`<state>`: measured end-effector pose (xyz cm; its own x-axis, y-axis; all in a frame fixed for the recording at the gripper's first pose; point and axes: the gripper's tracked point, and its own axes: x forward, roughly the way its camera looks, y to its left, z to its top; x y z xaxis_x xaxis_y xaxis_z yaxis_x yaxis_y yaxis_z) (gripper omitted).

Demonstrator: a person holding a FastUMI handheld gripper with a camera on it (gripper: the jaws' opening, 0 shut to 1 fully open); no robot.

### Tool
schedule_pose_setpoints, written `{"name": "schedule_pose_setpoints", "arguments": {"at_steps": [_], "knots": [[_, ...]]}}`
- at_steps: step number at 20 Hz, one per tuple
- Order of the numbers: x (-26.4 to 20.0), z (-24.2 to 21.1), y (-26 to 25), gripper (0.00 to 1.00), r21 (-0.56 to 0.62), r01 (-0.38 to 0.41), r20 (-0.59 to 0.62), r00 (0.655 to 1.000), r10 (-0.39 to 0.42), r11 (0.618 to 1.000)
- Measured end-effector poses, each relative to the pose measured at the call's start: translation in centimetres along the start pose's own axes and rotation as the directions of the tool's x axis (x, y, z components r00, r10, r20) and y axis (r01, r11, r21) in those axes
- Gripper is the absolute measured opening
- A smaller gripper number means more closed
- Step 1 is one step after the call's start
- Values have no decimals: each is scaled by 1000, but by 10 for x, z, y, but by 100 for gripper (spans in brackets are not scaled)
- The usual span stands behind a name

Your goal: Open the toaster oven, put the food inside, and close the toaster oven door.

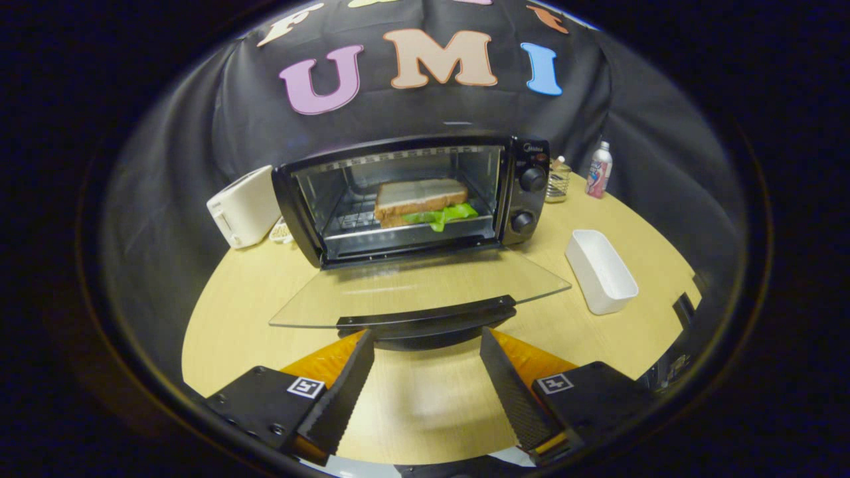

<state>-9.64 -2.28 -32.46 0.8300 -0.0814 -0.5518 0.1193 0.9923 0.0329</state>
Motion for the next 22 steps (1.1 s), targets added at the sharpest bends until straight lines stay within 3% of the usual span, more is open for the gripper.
{"name": "schedule_pose_setpoints", "arguments": {"at_steps": [9,22], "knots": [[0,48,11,100,28,-37,104,994,34,999],[27,89,35,100,-3,-50,132,990,50,999]]}}
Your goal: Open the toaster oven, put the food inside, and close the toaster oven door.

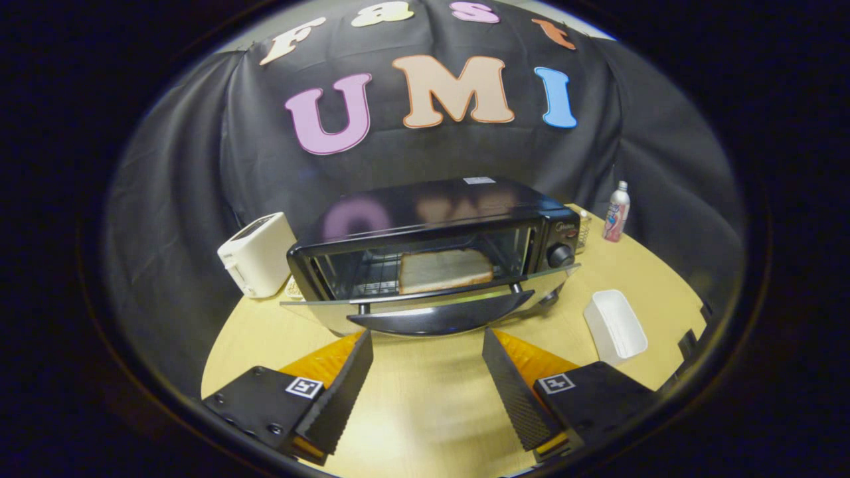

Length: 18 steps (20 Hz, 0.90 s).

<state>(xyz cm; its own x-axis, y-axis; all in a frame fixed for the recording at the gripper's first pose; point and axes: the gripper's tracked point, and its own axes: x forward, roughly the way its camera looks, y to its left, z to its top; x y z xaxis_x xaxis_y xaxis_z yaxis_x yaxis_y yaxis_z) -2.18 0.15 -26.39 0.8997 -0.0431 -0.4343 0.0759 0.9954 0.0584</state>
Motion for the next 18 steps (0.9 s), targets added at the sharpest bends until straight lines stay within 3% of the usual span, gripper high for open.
{"name": "schedule_pose_setpoints", "arguments": {"at_steps": [13,18], "knots": [[33,38,26,100,-35,-52,45,998,54,998],[17,53,21,100,-94,-41,67,997,47,995]]}}
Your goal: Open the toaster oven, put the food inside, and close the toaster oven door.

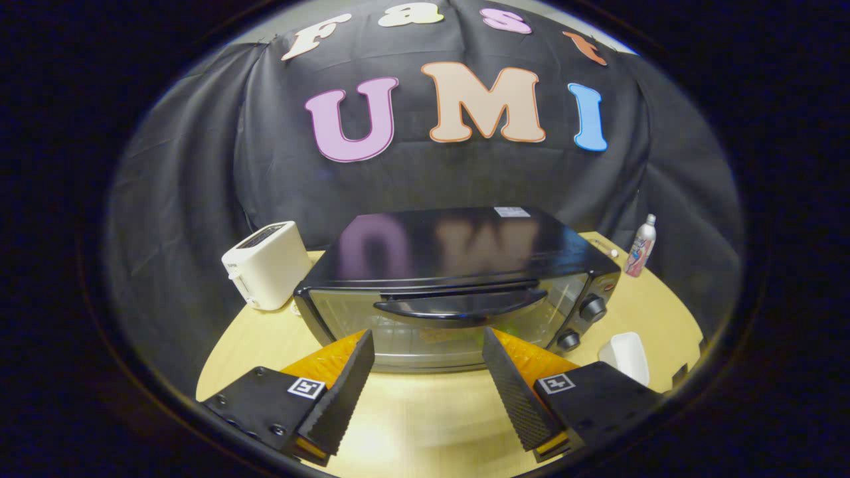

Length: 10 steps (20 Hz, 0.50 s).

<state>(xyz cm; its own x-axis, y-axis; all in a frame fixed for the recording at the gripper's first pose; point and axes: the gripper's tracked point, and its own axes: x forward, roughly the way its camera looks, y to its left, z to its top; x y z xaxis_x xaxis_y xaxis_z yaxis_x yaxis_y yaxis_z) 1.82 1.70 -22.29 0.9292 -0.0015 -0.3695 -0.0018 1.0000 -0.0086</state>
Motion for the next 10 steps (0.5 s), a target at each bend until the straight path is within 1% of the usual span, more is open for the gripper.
{"name": "schedule_pose_setpoints", "arguments": {"at_steps": [4,6,8,10], "knots": [[-30,48,-7,100,-48,14,75,997,-11,999],[-46,73,-4,100,-74,-4,99,995,11,997],[-62,101,-2,100,-97,-13,148,989,27,995],[-77,126,-1,100,-90,-22,191,981,39,996]]}}
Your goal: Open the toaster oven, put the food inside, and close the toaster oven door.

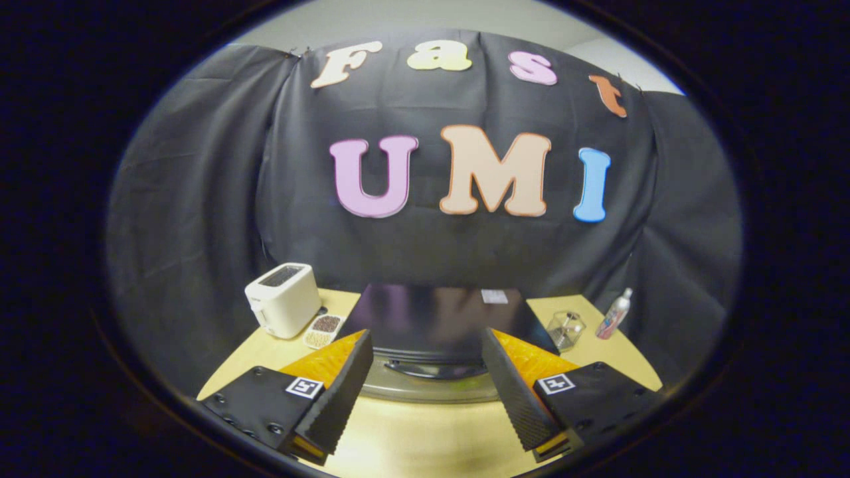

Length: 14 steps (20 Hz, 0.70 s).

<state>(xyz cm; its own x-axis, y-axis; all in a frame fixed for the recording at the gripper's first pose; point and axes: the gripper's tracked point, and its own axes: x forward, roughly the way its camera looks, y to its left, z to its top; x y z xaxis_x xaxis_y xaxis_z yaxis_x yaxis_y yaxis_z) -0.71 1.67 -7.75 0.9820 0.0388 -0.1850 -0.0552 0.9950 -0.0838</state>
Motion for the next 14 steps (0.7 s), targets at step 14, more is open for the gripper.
{"name": "schedule_pose_setpoints", "arguments": {"at_steps": [14], "knots": [[-24,148,-13,100,85,-28,233,972,7,996]]}}
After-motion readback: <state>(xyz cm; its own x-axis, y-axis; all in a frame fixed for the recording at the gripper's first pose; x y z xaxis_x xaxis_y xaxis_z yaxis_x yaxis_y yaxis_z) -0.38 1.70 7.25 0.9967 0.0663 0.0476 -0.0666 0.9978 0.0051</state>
